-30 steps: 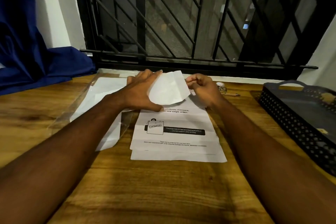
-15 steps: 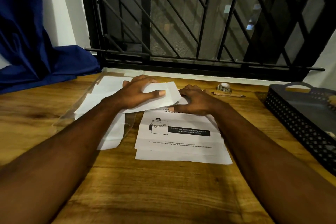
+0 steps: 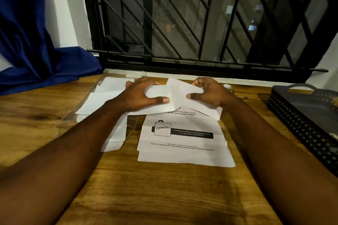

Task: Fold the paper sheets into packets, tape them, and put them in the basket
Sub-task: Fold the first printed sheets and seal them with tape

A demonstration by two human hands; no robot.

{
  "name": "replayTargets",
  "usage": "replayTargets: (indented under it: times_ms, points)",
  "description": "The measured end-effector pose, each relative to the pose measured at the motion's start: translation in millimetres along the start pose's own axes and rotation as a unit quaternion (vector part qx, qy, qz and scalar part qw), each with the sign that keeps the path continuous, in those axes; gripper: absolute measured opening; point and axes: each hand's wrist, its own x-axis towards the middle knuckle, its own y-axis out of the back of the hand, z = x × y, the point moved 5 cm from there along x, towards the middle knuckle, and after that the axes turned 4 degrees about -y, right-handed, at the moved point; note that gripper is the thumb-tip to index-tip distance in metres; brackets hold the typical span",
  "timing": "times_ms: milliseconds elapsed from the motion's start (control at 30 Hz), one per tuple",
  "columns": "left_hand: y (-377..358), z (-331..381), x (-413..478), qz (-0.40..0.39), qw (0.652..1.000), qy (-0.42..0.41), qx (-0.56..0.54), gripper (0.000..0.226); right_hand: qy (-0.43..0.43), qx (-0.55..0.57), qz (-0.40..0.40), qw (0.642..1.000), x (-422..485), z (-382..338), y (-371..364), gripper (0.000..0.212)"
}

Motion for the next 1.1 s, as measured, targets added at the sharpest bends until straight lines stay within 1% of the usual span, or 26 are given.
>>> replayTargets:
  times_ms: [67, 133, 167, 200, 233, 300, 367, 400, 467, 533, 633, 733, 800, 900, 1000, 1100]
  points:
    - [-2, 2, -1, -0.008, 1.0, -0.007, 0.009, 0.086, -0.022, 0.019, 0.059, 0.998, 5, 10, 11, 0.027]
    - [-5, 3, -2, -0.019, 0.999, -0.009, 0.025, 0.084, -0.047, 0.068, 0.116, 0.99, 4, 15, 22, 0.023]
    - [-5, 3, -2, -0.023, 0.999, -0.009, 0.033, 0.086, -0.053, 0.109, 0.131, 0.984, 1, 14, 27, 0.02]
    - [-7, 2, -1, -0.026, 0.999, -0.007, 0.039, 0.089, -0.053, 0.153, 0.129, 0.978, -2, 10, 29, 0.018]
    - [-9, 0, -1, -0.029, 0.999, -0.003, 0.044, 0.092, -0.051, 0.187, 0.112, 0.975, -4, 6, 30, 0.018]
    - [-12, -3, 0, -0.035, 0.998, 0.009, 0.052, 0.101, -0.048, 0.223, 0.045, 0.973, -11, -3, 26, 0.022]
    - [-14, -6, 1, -0.041, 0.997, 0.017, 0.058, 0.106, -0.059, 0.221, -0.034, 0.973, -15, -7, 16, 0.023]
    - [-15, -7, 2, -0.043, 0.997, 0.019, 0.06, 0.106, -0.07, 0.196, -0.056, 0.976, -14, -5, 12, 0.021]
    - [-16, -9, 2, -0.044, 0.997, 0.023, 0.065, 0.103, -0.087, 0.126, -0.054, 0.987, -11, 0, 9, 0.017]
    - [-16, -8, 2, -0.045, 0.997, 0.024, 0.063, 0.099, -0.1, 0.09, -0.038, 0.99, -7, 9, 11, 0.015]
    - [-16, -7, 0, -0.042, 0.997, 0.024, 0.056, 0.097, -0.119, 0.099, -0.029, 0.987, -5, 22, 14, 0.015]
    - [-16, -7, 0, -0.044, 0.997, 0.027, 0.05, 0.097, -0.119, 0.106, -0.022, 0.987, -6, 25, 16, 0.015]
    - [-16, -5, 0, -0.036, 0.998, 0.023, 0.053, 0.087, -0.117, 0.106, -0.033, 0.987, -7, 24, 14, 0.015]
    - [-15, -4, 1, -0.009, 0.999, 0.023, 0.041, 0.063, -0.12, 0.096, -0.055, 0.987, -7, 20, 11, 0.017]
    - [-16, -7, 1, -0.002, 0.999, 0.021, 0.025, 0.053, -0.109, 0.108, -0.066, 0.986, -7, 20, 12, 0.019]
    - [-18, -12, 2, -0.003, 0.999, 0.013, 0.036, 0.047, -0.105, 0.118, -0.082, 0.984, -7, 23, 14, 0.022]
